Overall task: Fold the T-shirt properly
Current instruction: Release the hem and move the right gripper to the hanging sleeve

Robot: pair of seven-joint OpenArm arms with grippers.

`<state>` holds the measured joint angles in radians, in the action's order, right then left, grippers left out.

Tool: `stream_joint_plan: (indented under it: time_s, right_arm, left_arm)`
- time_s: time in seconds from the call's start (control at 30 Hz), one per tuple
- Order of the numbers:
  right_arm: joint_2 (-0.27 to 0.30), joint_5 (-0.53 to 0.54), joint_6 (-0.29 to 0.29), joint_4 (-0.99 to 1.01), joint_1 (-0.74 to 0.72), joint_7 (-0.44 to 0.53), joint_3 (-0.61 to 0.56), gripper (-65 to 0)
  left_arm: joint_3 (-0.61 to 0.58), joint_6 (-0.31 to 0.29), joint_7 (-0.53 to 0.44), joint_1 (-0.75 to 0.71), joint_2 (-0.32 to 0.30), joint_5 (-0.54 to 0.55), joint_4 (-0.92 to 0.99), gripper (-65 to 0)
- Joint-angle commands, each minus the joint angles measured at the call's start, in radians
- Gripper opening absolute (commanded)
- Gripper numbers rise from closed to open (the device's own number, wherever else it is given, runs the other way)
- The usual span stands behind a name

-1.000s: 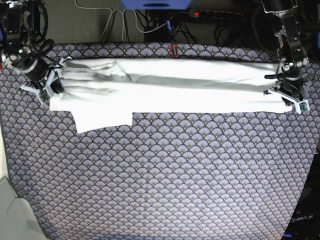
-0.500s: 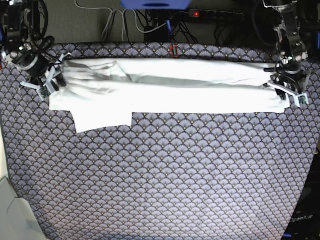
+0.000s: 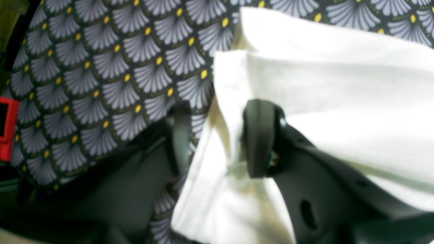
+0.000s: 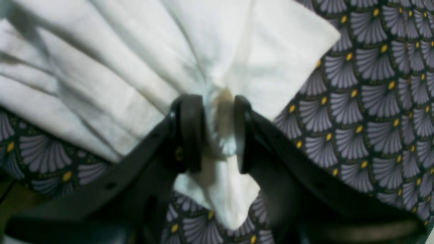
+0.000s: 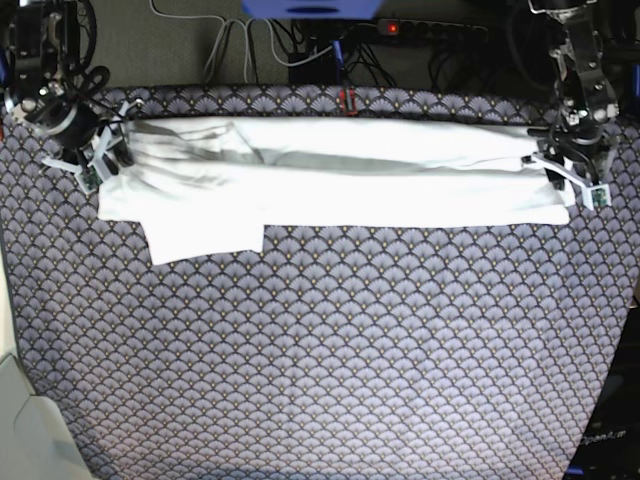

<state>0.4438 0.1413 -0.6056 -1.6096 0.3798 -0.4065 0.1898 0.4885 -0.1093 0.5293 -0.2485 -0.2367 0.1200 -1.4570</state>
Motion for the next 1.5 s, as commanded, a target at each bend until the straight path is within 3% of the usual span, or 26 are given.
stream_joint_plan:
  time_s: [0.0, 0.2, 0.43, 0.63, 0.8, 1.07, 1.47]
  right_arm:
    - [0.019, 0.008, 0.006, -0.019, -0.003, 0.019, 0.012, -47.6]
    - [0.028, 0.010, 0.006, -0.076, 0.037, 0.019, 0.023, -47.6]
    - [0.022, 0.010, 0.006, -0.232, 0.083, 0.019, 0.112, -47.5]
    - [0.022, 0.010, 0.006, -0.278, 0.068, 0.004, 0.133, -47.5]
    - [0.000, 0.011, 0.006, -0.291, -0.052, -0.119, 0.121, -47.5]
    - [0.000, 0.011, 0.005, -0.246, -0.284, -0.305, -0.077, -47.5]
    - [-0.007, 0.011, 0.005, 0.157, -0.546, -0.315, -0.224, -47.5]
  left_arm:
    - [0.000, -0.008, 0.004, 0.008, -0.010, 0.004, -0.012, -38.8]
    - [-0.001, -0.016, 0.004, -0.001, -0.011, 0.004, -0.012, -38.2]
    - [-0.001, -0.016, 0.004, -0.002, -0.011, 0.004, -0.012, -28.9]
    - [-0.003, -0.016, 0.005, -0.002, -0.008, 0.004, -0.003, -28.4]
    - [-0.003, -0.017, 0.005, 0.008, -0.008, 0.004, 0.071, -28.7]
    - [-0.078, -0.017, 0.002, 0.010, -0.011, 0.004, 0.098, -28.8]
    - [-0.116, -0.017, 0.004, 0.002, -0.005, 0.004, 0.101, -28.9]
